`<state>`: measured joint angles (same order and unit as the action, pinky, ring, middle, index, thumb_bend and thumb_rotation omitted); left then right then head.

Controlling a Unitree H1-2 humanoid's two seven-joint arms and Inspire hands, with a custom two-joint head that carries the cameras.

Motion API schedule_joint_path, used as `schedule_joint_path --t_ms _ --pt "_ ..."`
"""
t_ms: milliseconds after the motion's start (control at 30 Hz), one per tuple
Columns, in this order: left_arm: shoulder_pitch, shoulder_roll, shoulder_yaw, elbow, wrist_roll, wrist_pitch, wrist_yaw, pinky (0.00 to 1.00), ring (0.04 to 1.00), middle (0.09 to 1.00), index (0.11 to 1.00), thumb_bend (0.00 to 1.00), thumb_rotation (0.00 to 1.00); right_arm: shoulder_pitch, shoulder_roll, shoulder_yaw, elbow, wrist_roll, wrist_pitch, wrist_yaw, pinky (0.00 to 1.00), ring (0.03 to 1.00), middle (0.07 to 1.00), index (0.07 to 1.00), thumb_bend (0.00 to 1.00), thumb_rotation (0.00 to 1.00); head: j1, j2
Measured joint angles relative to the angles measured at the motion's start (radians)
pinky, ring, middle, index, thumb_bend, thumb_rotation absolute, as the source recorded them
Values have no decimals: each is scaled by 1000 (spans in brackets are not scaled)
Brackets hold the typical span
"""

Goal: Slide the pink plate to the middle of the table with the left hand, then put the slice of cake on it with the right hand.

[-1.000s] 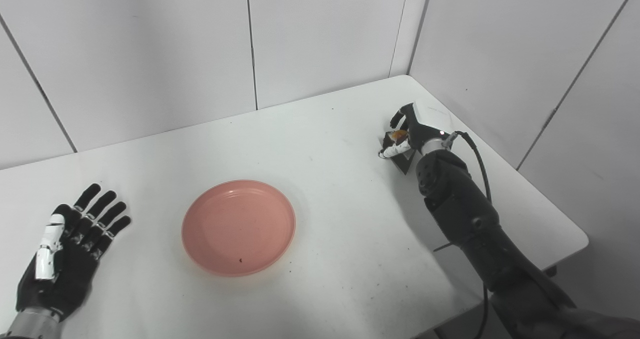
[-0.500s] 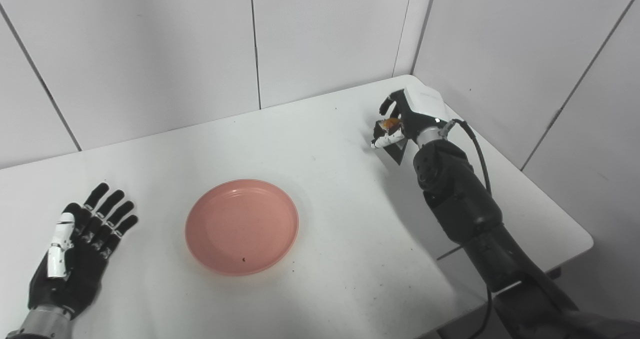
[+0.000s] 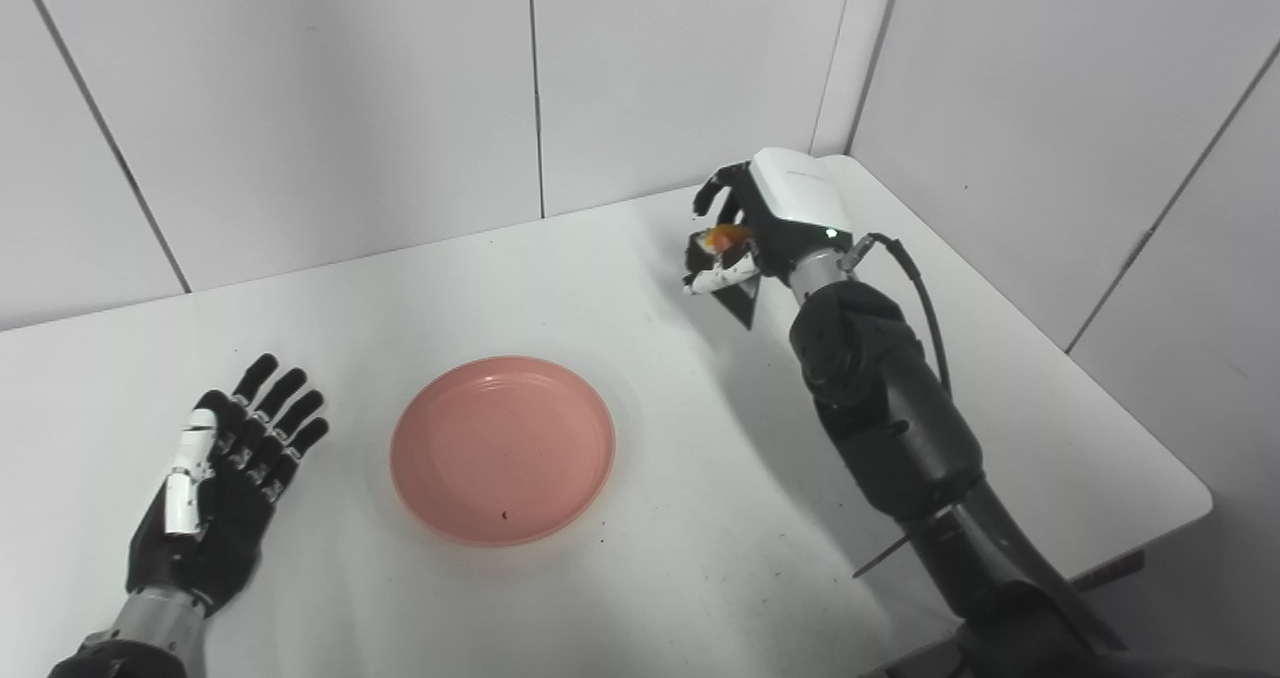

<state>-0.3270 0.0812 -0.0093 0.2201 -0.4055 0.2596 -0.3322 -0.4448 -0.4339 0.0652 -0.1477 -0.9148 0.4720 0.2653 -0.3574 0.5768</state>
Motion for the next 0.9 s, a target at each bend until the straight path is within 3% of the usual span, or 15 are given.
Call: schedule_joint_path --t_ms 367,633,900 --pt "13 -55 -14 -47 22 36 66 957 942 948 952 365 1000 -34 58 83 -52 -12 -1 43 264 352 418 540 517 0 84 11" --pt "15 -92 -35 -64 62 46 113 942 937 943 945 356 1000 -58 96 139 -66 0 -6 65 260 346 421 542 517 0 196 32" --pt "10 -105 -54 -68 103 55 136 924 925 932 937 357 1000 -68 138 183 -66 28 -7 100 267 356 420 542 517 0 242 41"
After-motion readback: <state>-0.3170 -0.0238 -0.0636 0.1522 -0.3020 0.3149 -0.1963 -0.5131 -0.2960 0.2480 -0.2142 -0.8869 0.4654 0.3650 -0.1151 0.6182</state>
